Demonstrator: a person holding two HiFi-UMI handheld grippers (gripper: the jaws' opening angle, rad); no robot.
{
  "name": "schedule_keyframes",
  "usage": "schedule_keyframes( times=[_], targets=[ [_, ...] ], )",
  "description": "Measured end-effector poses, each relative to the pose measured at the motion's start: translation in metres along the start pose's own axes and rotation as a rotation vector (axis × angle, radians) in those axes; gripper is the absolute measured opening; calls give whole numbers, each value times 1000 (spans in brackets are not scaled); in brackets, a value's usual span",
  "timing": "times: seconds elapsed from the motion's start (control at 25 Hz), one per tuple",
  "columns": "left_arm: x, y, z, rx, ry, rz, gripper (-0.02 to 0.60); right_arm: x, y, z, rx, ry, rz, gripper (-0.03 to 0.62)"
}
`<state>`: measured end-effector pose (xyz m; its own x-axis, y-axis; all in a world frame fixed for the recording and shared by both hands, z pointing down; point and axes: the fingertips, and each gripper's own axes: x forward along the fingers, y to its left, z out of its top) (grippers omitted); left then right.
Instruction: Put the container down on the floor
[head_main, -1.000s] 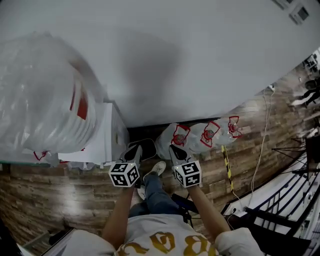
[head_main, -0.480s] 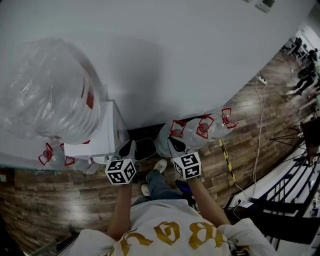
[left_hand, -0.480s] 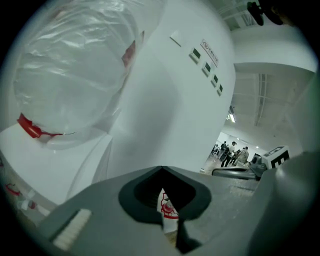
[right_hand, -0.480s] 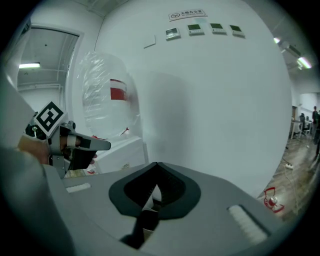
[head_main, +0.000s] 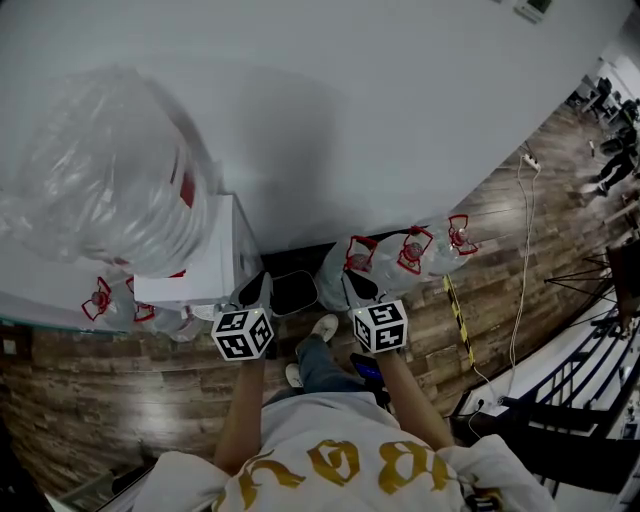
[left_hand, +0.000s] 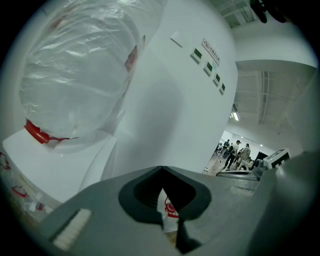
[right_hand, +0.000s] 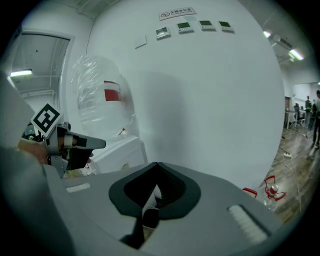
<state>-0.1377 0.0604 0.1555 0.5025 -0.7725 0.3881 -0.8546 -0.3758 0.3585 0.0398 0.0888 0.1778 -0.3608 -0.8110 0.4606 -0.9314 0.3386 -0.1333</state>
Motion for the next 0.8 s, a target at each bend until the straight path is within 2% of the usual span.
schedule_keyframes(
  times=[0.8],
  targets=[
    [1,9,0,12,-1,40,2,6,0,-7,35,14,15,25]
  ],
)
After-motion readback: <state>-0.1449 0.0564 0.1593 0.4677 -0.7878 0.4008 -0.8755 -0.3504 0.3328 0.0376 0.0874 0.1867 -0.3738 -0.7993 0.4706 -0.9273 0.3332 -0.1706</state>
